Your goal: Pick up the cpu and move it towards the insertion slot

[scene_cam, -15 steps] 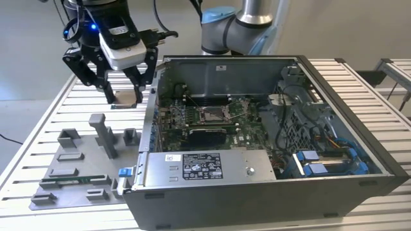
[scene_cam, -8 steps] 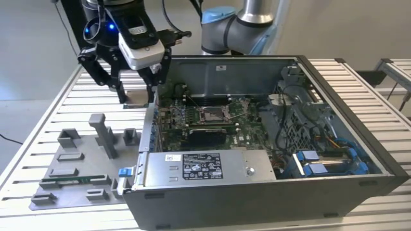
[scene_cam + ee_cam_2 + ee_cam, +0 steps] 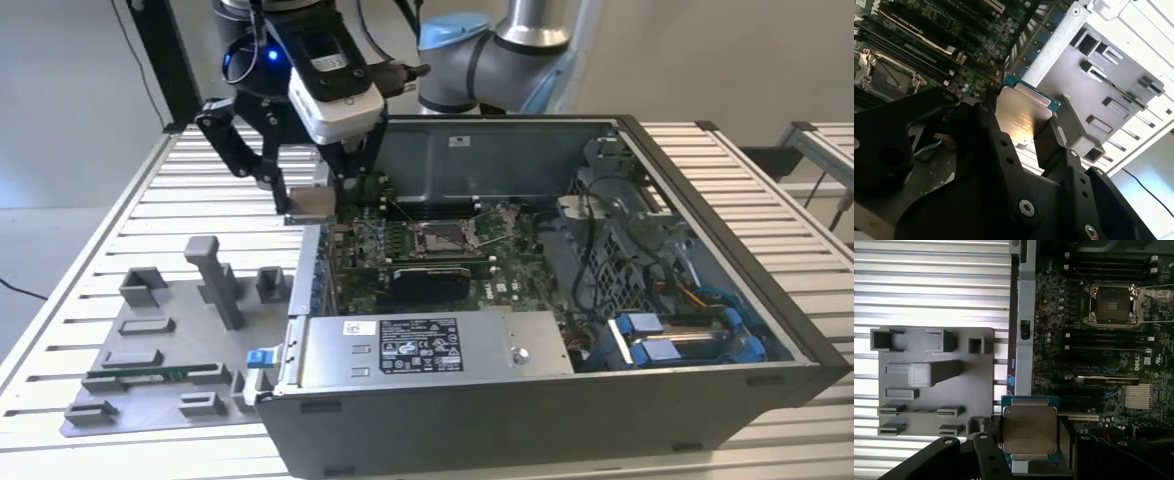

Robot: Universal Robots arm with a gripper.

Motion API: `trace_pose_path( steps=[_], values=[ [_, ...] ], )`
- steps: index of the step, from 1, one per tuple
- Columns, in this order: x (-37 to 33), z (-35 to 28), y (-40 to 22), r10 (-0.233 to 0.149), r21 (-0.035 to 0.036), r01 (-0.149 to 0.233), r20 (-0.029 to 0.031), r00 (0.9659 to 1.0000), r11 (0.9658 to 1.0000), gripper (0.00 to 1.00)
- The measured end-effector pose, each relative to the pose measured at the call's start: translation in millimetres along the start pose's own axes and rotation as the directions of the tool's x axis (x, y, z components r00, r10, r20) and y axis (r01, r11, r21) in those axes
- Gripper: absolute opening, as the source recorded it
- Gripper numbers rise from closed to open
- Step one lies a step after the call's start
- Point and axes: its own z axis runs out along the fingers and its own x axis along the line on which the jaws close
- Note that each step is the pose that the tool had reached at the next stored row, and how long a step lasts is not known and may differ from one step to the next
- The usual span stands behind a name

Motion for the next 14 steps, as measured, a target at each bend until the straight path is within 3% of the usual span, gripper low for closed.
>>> trace_pose_path(
  steps=[14],
  values=[
    [-41.0,0.0,-0.8,0.000,0.0000,0.000,0.0000,1.0000,1.0000,0.00]
  ],
)
